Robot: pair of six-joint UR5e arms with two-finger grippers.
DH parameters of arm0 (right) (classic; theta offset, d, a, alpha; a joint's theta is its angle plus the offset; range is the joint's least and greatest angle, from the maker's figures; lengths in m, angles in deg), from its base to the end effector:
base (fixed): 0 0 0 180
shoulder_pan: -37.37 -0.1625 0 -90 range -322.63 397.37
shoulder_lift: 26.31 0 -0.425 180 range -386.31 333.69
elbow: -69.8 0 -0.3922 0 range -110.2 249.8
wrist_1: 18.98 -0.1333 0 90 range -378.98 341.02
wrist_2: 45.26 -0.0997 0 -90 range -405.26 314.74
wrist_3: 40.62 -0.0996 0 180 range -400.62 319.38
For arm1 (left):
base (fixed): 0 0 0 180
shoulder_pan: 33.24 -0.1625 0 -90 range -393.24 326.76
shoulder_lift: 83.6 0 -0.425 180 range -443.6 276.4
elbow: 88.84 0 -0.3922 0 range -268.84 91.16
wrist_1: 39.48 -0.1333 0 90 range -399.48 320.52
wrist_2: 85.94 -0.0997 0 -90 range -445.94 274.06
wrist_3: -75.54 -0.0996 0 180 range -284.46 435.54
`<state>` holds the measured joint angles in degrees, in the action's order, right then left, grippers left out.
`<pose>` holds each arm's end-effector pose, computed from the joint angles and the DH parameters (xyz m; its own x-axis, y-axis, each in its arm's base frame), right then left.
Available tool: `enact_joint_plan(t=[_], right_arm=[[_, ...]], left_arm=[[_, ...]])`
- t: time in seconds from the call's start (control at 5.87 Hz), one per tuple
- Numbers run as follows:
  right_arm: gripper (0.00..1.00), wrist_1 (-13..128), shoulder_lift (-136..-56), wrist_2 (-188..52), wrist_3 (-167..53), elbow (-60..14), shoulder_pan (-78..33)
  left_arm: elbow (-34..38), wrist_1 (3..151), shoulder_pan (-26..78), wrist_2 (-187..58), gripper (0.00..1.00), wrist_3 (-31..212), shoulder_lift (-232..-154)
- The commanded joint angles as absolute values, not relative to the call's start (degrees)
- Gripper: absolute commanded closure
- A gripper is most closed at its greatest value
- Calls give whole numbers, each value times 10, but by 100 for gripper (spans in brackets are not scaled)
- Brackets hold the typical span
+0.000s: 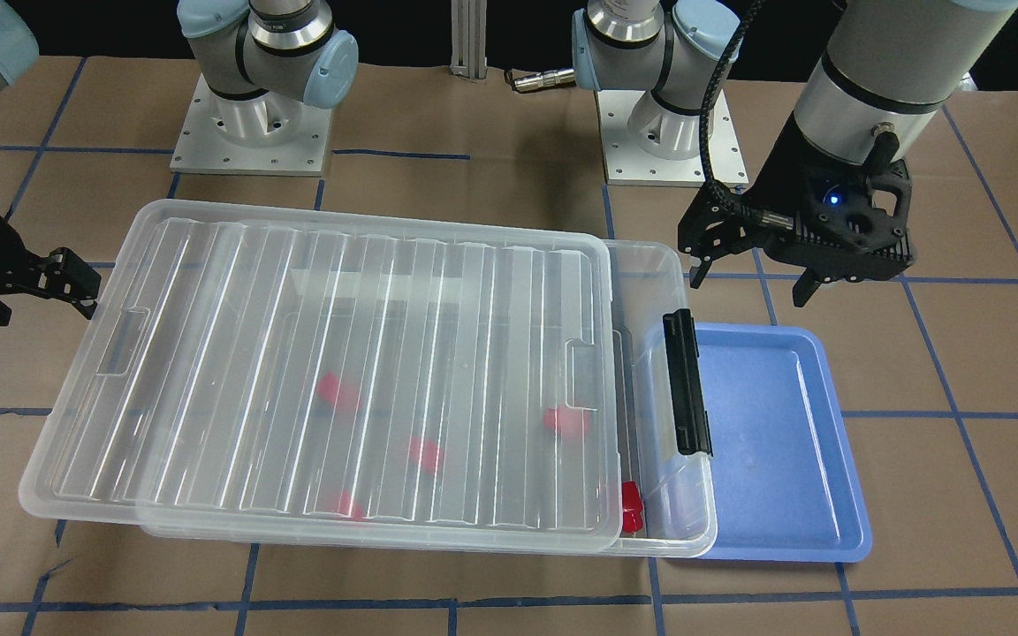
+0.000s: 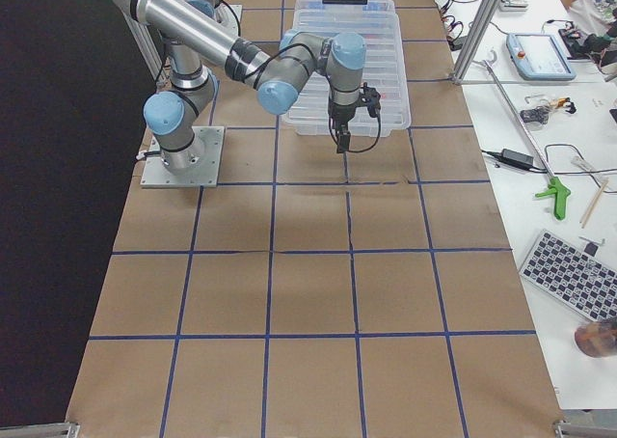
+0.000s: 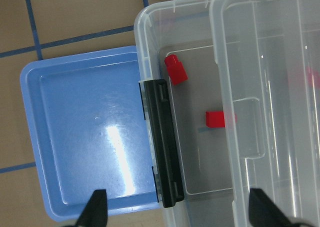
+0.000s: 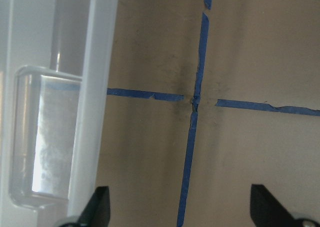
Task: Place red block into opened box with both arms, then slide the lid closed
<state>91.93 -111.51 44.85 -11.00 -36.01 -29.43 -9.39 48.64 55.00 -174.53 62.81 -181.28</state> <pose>-0.0758 -0.5147 0.3489 -0.9937 -0.1118 0.0043 -0.1118 0.9937 -0.0036 -0.1186 -0.5600 0.5124 -0.9815 0.1915 0.0057 0.1903 0.9779 -0.0862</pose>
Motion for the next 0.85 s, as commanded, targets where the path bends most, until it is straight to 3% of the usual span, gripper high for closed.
enact_joint_plan(t=[0.0,0.68], right_arm=[[0,919,-1115,447,-111,-361,-321],[0,919,-1115,425,-134,-361,-331]], left_arm=[[-94,486,550,-1746,1,628,-1815],[-94,486,551,-1746,1,628,-1816]])
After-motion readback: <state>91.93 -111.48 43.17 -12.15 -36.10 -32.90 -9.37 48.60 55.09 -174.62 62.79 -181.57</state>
